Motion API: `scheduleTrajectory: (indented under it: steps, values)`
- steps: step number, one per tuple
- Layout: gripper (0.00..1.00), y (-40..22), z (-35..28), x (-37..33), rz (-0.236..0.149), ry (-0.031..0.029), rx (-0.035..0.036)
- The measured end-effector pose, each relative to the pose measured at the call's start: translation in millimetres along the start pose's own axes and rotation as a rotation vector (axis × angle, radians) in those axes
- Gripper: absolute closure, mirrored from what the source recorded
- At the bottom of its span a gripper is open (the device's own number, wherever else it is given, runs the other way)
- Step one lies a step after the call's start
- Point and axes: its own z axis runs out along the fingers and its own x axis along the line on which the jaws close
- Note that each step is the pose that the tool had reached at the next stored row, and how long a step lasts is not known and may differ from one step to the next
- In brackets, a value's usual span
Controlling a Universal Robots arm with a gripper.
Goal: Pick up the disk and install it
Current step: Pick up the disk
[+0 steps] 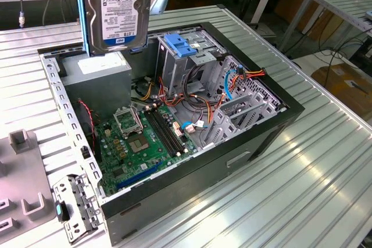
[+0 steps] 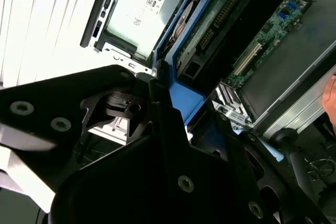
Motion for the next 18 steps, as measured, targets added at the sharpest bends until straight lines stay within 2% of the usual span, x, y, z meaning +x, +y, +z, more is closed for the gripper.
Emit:
scheduleTrajectory:
  steps: [3, 8, 11, 16, 18]
  values:
    - [0.63, -10.9, 0.0, 0.2, 0.0, 0.0, 0.0]
    - [0.63, -24.4, 0.0, 0.7, 0.0, 0.0, 0.0]
    - [0.63, -26.0, 0.9, 4.5, 0.0, -0.0001, 0.0009]
    - [0.63, -26.2, 4.4, 13.8, 0.0, -0.0005, 0.017]
    - [0.63, -26.1, 4.7, 14.1, 0.0, -0.0005, 0.0182]
